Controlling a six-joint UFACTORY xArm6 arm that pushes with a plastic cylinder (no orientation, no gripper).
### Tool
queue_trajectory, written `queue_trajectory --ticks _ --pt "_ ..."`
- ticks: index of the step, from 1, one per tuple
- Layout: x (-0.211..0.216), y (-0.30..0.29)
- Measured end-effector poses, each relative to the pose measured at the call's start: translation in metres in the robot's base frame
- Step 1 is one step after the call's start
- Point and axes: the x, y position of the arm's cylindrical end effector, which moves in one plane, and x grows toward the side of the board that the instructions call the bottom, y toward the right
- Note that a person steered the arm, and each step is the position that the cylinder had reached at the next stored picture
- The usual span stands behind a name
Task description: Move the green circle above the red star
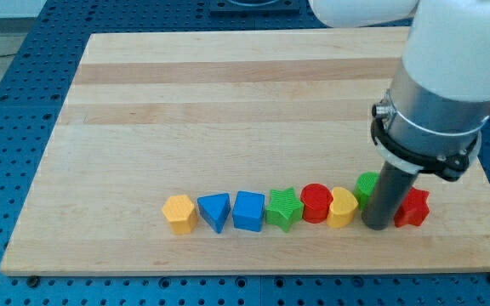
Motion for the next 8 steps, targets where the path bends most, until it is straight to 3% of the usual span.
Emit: queue_trajectory --ticks 3,4,5,6,8 --pt "-0.05 -0.018" --pt "-0.054 -0.06" --pt "-0.082 -0.05" --pt "-0.089 -0.012" --pt "-0.089 -0.008"
